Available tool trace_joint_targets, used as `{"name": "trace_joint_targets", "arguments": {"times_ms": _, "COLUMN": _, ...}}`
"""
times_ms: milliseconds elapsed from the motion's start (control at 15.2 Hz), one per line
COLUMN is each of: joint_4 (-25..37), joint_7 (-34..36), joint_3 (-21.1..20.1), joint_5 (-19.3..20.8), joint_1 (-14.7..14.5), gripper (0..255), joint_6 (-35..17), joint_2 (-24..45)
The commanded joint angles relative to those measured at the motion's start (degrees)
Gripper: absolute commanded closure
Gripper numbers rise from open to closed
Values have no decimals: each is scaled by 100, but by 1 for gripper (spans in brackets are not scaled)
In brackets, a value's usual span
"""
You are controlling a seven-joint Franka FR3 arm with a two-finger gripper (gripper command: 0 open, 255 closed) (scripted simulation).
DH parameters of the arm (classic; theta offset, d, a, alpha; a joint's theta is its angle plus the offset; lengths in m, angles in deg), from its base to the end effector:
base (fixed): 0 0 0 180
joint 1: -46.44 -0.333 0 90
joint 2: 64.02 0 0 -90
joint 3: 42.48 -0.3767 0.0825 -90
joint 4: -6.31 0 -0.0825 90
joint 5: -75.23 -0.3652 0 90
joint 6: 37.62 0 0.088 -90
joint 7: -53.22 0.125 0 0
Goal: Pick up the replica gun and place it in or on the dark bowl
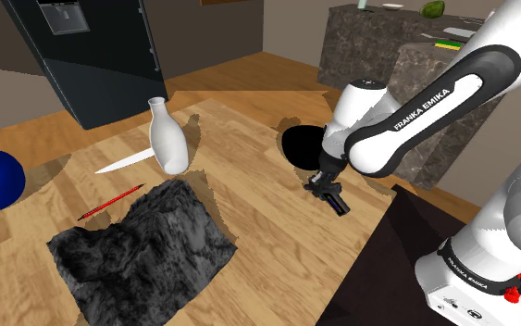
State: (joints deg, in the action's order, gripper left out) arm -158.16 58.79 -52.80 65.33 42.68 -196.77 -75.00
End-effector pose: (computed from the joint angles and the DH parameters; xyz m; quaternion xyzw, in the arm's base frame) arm 0.3370 0.0759 0.3118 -0.9986 0.0058 -0.0454 0.0256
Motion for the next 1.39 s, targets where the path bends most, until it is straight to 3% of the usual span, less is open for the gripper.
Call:
{"name": "trace_joint_targets", "arguments": {"times_ms": 0, "joint_4": -1, "joint_7": 0, "joint_3": 0, "joint_5": 0, "joint_1": 0, "gripper": 255, "joint_6": 0, "joint_2": 1}}
{"name": "trace_joint_targets", "arguments": {"times_ms": 396, "joint_4": 0, "joint_7": 0, "joint_3": 0, "joint_5": 0, "joint_1": 0, "gripper": 255, "joint_6": -1, "joint_2": 2}}
{"name": "trace_joint_targets", "arguments": {"times_ms": 1320, "joint_4": 261, "joint_7": 53, "joint_3": 75, "joint_5": 52, "joint_1": -1, "gripper": 255, "joint_6": 1581, "joint_2": -1320}}
